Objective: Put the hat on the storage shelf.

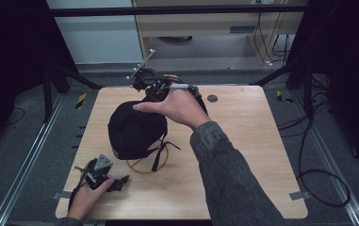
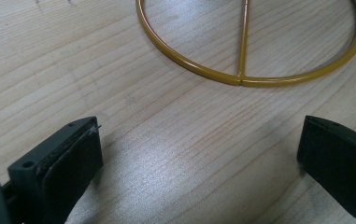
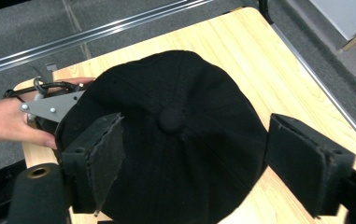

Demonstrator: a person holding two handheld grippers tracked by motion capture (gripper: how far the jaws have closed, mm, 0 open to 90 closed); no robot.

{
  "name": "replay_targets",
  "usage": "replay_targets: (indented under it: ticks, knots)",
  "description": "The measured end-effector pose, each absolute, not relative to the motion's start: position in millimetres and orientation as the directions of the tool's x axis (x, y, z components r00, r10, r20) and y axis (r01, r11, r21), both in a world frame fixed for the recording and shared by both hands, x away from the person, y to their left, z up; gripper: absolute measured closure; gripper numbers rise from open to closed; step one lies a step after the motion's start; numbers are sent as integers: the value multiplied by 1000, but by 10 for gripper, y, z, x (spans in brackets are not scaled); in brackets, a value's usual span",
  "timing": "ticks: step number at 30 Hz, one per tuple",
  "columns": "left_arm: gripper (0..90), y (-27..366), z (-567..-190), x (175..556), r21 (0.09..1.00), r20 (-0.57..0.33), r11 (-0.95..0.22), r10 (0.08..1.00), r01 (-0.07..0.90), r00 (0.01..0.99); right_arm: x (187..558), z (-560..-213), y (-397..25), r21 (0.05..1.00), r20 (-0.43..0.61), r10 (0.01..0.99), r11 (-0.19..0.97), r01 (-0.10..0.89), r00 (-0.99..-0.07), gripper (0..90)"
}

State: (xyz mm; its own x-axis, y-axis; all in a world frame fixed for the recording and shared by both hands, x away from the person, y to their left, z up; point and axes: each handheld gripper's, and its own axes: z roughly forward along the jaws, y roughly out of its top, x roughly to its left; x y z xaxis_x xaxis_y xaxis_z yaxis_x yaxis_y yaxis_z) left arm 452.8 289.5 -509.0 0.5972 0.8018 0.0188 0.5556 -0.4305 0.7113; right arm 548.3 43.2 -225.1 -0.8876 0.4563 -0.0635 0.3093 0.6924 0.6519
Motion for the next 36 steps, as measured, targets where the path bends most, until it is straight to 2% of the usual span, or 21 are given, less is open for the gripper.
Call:
replay_targets:
  ticks: [18, 36]
  knots:
    - [0, 2896, -5090, 4528, 711, 19, -431, 802, 556, 598, 5462, -2350, -101, 707, -63, 524, 624, 333, -849, 85]
    - [0, 2896, -5090, 4528, 711, 19, -431, 802, 555, 597, 5406, -2398, -492, 747, -71, 563, 577, 330, -824, 62]
